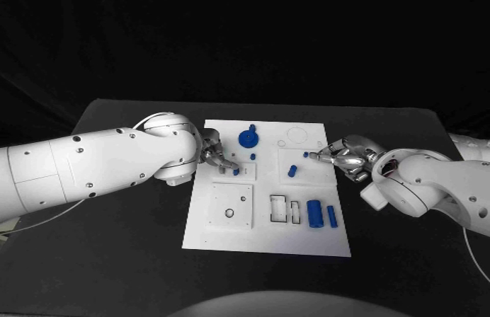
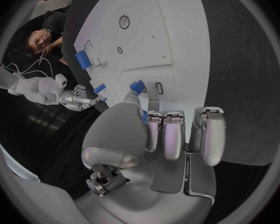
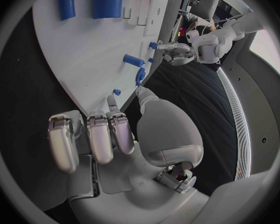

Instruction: Assemble the parts on the task board

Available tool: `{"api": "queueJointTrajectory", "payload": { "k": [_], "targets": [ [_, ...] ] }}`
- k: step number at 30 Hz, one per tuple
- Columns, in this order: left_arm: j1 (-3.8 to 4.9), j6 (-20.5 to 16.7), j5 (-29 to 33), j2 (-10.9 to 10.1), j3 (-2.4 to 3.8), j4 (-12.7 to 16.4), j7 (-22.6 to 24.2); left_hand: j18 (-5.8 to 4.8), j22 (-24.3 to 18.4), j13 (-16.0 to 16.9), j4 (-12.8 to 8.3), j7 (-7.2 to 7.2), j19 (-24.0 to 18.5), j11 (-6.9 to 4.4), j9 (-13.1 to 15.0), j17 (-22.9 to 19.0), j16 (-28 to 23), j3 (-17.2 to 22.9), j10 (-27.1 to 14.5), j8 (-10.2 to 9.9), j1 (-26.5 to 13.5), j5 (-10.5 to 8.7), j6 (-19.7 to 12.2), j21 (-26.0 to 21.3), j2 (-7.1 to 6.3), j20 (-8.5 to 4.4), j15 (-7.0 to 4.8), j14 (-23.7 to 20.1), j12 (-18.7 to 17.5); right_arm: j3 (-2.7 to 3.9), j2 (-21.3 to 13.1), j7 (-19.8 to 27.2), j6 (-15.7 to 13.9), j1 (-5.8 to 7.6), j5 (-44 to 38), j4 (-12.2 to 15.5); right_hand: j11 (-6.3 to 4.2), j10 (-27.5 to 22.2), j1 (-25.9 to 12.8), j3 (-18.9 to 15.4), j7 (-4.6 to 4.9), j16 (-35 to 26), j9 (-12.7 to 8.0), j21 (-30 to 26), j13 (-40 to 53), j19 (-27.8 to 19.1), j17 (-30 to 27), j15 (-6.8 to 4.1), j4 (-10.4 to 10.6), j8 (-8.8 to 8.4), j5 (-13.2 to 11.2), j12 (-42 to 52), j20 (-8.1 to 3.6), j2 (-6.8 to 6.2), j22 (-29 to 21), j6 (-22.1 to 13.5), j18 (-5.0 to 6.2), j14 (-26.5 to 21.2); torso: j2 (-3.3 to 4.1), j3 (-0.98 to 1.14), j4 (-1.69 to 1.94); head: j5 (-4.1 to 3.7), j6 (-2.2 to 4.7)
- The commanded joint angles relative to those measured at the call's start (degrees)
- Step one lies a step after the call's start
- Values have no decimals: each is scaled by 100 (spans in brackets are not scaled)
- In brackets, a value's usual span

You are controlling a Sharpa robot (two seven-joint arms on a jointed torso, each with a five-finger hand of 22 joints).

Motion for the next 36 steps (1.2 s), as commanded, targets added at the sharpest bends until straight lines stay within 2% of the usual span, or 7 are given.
{"api": "queueJointTrajectory", "payload": {
  "k": [1,14,24,29,36],
  "targets": [
    [-31,237,22,0,-28,8,-50,-86,1509,1492,-22,-16,613,-20,-7,1509,14,-26,607,-34,53,-1,10,14,-13,-36,-26,607,-15,-1,3,44,13,-5,-50,4,48,589,-4,-26,24,23,-5,26,1510,590,1505,45,4,34,-31,16,48,44,1509,-26,-38,588,1,0,-1,-1,0],
    [-31,218,16,51,-30,-48,-62,-86,1509,1492,-22,-27,613,-30,-7,1509,14,5,607,-46,244,4,2,14,29,-34,-29,607,-15,-1,13,43,15,-6,-50,4,48,589,-4,-26,24,23,-5,26,1510,590,1505,45,4,34,-31,16,48,44,1509,-26,-38,588,-1,1,-1,-1,1],
    [-31,254,11,28,-30,-36,-65,-86,1509,1492,-23,-24,613,-29,-7,1509,14,-7,607,-48,269,-1,-3,14,6,-33,-30,607,-15,-1,10,42,10,-7,-50,-2,48,589,-4,-26,24,23,-5,26,1510,590,1505,45,4,34,-31,16,48,44,1509,-26,-38,588,-1,4,5,-11,10],
    [-31,257,10,15,-30,-28,-64,-86,1509,1492,-21,-21,613,-27,-6,1509,14,-22,607,-50,280,-5,-4,14,-17,-34,-30,607,-15,-1,15,44,10,-7,-50,-7,48,589,-4,-26,24,23,-5,26,1510,590,1505,45,4,34,-31,16,48,44,1509,-26,-38,588,-2,-2,3,-10,19],
    [-31,251,10,9,-30,-10,-58,-86,1509,1492,-20,-20,613,-27,-6,1509,14,-24,607,-50,283,-5,-4,14,-19,-34,-29,607,-15,-2,17,42,17,-9,-50,-9,48,589,-4,-26,24,23,-5,26,1510,590,1505,45,4,34,-31,16,48,44,1509,-26,-38,588,2,-1,0,-18,16]
  ]
}}
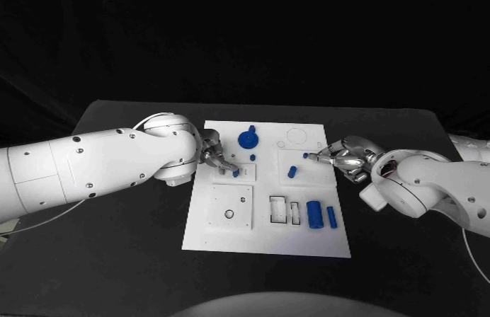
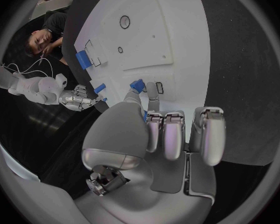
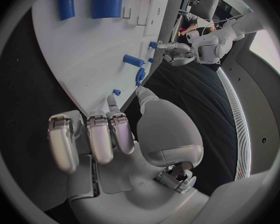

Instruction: Assemble the parts on the task board

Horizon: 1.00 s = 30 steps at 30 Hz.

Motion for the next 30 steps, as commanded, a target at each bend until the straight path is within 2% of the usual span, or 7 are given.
{"api": "queueJointTrajectory", "payload": {
  "k": [1,30],
  "targets": [
    [-39,213,-2,-2,-37,7,-62,-86,1509,1495,-30,-21,613,-37,-6,1510,14,-16,617,-29,35,28,-3,14,-7,-34,-29,607,-19,-2,5,41,23,-6,-50,-1,48,589,-4,-26,24,24,-6,26,1510,590,1507,45,4,34,-31,16,48,44,1506,-26,-38,588,4,-2,-1,-9,-6],
    [-38,243,0,-1,-37,-12,-64,-86,1509,1495,-15,-2,613,-20,-8,1510,14,-79,617,-37,-25,23,-8,14,-24,-37,-25,607,-19,-2,9,38,22,-11,-54,-1,53,589,6,-38,28,24,-10,26,1510,590,1507,49,3,41,-32,16,53,59,1506,-26,-38,588,1,-1,-3,-6,-17]
  ]
}}
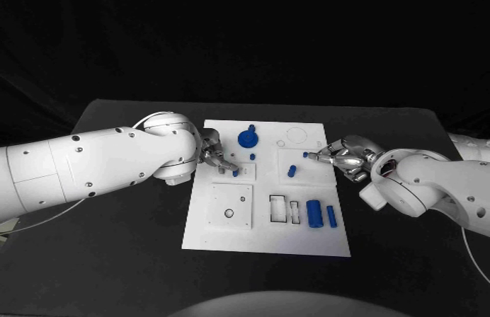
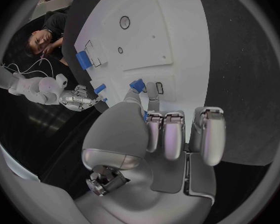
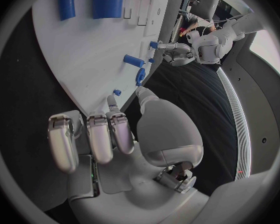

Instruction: Assemble the parts on the task board

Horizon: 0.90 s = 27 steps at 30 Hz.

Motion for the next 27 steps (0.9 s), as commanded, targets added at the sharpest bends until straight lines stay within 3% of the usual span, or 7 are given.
{"api": "queueJointTrajectory", "payload": {
  "k": [1,17,27],
  "targets": [
    [-42,194,-3,-1,-39,-5,-67,-86,1509,1491,14,1,613,-28,-8,1507,14,-48,627,-37,-33,20,-7,14,-25,-38,-25,607,-18,-1,6,39,22,-6,-52,2,32,610,6,-38,28,23,-5,26,1505,611,1509,29,3,18,-32,16,32,59,1507,-26,-38,608,-2,1,-1,1,2],
    [-42,-297,-7,-36,-38,16,123,-86,1509,1491,28,48,613,12,20,1507,14,-371,627,-33,-1031,348,23,14,-154,-45,-3,607,-18,-1,14,43,31,-8,-63,-6,32,610,6,-38,28,23,-5,26,1505,611,1509,29,3,18,-32,16,32,59,1507,-26,-38,608,-1,0,0,-3,8],
    [-42,-611,-13,-55,-35,0,268,-86,1509,1491,24,47,613,14,25,1507,14,-364,627,-33,-1087,366,21,14,-154,-45,-3,607,-18,-2,13,40,36,-10,-76,-8,32,610,6,-38,28,23,-5,26,1505,611,1509,29,3,18,-32,16,32,59,1507,-26,-38,608,-1,3,-1,-1,20]
  ]
}}
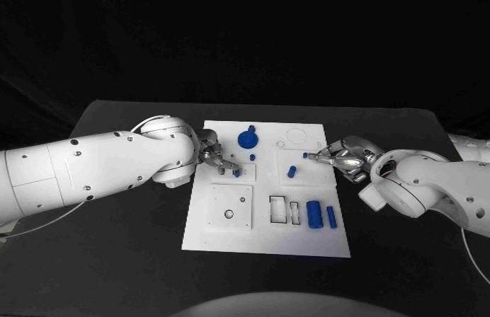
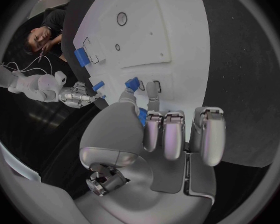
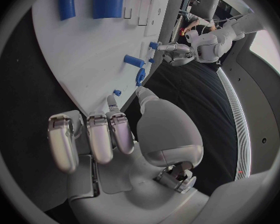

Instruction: Assemble the parts on the task board

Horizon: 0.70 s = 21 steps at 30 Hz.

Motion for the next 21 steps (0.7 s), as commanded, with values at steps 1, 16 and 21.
{"api": "queueJointTrajectory", "payload": {
  "k": [1,16,21],
  "targets": [
    [0,-271,-7,1,2,-1,183,-86,1509,1506,-15,25,592,14,8,1507,14,-27,627,-9,-53,33,-1,14,3,-24,-3,607,-3,-2,3,39,36,-6,-66,0,32,610,6,-38,28,23,-6,26,1507,610,1509,29,3,19,-32,16,32,59,1508,-26,-38,608,0,3,-1,0,4],
    [20,-445,234,-39,71,37,479,-86,1509,1506,-6,29,592,17,53,1507,14,273,627,6,-552,96,12,14,-419,-23,1,607,-3,-2,3,30,41,-9,-80,-11,32,610,6,-38,28,23,-6,26,1507,610,1509,29,3,19,-32,16,32,59,1508,-26,-38,608,1,-2,3,-6,23],
    [43,-264,285,-15,87,0,377,-86,1509,1506,-4,39,592,24,57,1507,14,381,627,-6,-715,81,-5,14,-558,-23,5,607,-3,-2,7,26,40,-9,-81,-9,32,610,6,-38,28,23,-6,26,1507,610,1509,29,3,19,-32,16,32,59,1508,-26,-38,608,1,0,5,-15,23]
  ]
}}
